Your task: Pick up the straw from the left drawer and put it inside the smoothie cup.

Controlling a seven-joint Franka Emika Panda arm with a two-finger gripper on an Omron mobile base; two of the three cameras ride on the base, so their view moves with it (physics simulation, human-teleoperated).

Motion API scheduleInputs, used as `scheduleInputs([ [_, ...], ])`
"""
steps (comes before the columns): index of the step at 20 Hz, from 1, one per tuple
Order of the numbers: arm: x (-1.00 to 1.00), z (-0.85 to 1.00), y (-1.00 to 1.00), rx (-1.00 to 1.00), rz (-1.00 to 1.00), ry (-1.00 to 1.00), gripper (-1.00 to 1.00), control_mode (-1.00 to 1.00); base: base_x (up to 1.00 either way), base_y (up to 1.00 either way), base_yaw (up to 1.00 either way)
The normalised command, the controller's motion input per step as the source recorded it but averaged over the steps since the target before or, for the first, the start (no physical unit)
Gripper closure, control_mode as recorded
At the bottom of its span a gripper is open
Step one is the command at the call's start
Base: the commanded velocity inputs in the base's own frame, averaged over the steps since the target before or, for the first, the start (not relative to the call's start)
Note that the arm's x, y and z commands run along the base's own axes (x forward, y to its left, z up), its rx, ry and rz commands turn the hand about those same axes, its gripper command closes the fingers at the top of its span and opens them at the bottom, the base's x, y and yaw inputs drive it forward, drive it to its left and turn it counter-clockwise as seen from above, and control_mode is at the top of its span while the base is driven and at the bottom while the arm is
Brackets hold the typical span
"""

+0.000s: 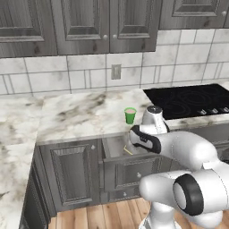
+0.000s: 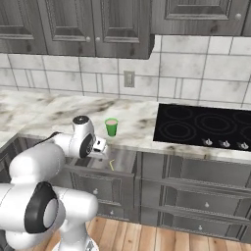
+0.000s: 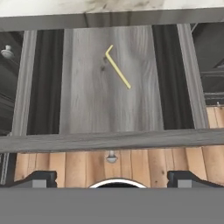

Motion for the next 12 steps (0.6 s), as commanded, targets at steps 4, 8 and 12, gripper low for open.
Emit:
scheduleInputs([
  [4, 0.06, -0.39, 0.12, -0.03, 0.00, 0.00, -1.00, -1.00, 0.00, 0.00, 0.00],
  [8, 0.21, -0.27, 0.00, 0.00, 0.00, 0.00, -1.00, -1.00, 0.00, 0.00, 0.00],
  [12, 0.27, -0.23, 0.00, 0.00, 0.00, 0.00, -1.00, -1.00, 0.00, 0.00, 0.00],
])
